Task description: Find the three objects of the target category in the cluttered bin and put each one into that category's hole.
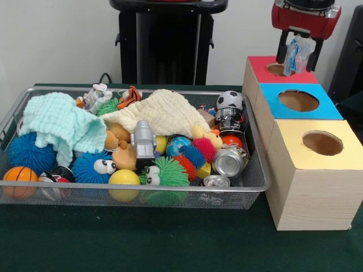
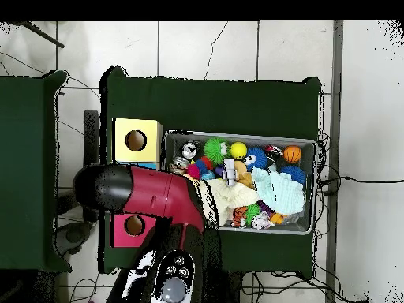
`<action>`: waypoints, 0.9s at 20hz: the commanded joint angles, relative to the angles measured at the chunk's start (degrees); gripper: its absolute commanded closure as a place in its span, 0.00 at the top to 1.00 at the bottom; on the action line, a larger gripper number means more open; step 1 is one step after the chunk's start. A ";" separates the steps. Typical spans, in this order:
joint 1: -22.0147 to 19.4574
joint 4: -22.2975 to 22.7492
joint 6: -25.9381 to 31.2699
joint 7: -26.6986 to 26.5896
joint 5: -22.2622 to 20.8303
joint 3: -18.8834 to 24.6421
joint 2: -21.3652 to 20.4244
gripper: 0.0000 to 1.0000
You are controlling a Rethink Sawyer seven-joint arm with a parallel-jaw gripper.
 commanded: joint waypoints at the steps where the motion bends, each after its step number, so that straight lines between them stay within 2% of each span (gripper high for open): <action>1: 0.88 -0.75 9.84 9.90 -2.79 0.43 -1.33 1.00; 3: -0.24 1.29 2.91 8.46 -1.96 1.94 1.52 1.00; 5: -2.47 4.29 -8.12 6.41 -0.56 5.11 5.45 1.00; 6: -2.96 5.18 -9.90 5.99 -0.22 5.80 5.60 1.00; 7: -2.57 4.97 -8.67 6.34 -0.30 5.36 5.16 1.00; 11: 0.85 0.31 7.50 9.61 -2.44 0.62 -0.39 1.00; 13: 0.44 0.30 6.08 8.93 -2.38 0.82 0.27 1.00; 16: -0.90 2.94 0.05 6.87 -1.14 2.60 0.13 1.00; 17: -1.34 3.82 -1.96 6.19 -0.73 3.19 0.09 0.00; 18: -1.10 3.63 -1.25 6.50 -0.88 2.96 0.05 0.00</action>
